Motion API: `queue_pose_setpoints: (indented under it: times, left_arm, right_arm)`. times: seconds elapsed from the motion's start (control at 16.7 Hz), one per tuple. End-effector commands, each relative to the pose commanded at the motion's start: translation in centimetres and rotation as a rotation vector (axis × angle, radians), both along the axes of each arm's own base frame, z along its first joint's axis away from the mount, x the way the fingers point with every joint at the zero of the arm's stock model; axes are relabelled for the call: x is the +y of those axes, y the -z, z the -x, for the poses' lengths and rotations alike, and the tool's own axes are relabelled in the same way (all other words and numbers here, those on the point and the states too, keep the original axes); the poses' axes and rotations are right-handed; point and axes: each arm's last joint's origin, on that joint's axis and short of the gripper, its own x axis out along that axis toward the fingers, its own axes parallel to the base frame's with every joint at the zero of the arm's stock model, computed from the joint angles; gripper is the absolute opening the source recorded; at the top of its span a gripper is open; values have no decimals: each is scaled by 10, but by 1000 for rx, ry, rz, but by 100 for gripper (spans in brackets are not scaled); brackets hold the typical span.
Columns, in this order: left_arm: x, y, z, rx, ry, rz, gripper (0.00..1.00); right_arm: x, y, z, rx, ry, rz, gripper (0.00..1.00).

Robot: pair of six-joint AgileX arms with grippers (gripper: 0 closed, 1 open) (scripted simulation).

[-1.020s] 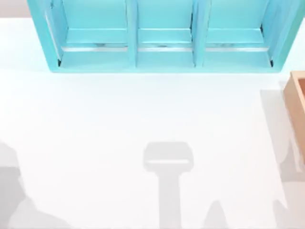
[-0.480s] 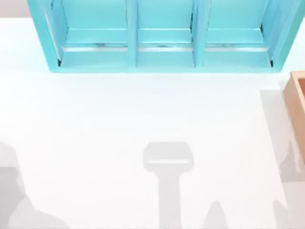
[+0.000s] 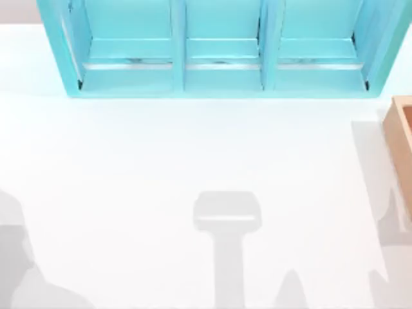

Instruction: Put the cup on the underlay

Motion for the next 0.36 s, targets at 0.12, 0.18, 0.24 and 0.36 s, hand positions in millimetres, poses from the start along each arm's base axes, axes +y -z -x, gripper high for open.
queue_pose_setpoints:
  times: [0.12, 0.18, 0.24, 0.36]
  left_arm:
    - [0, 0, 0, 0, 0, 0, 100]
    - [0, 0, 0, 0, 0, 0, 100]
    - [0, 0, 0, 0, 0, 0, 100]
    - [0, 0, 0, 0, 0, 0, 100]
  right_arm:
    - [0, 0, 0, 0, 0, 0, 100]
    - [0, 0, 0, 0, 0, 0, 100]
    - [0, 0, 0, 0, 0, 0, 100]
    - [0, 0, 0, 0, 0, 0, 100]
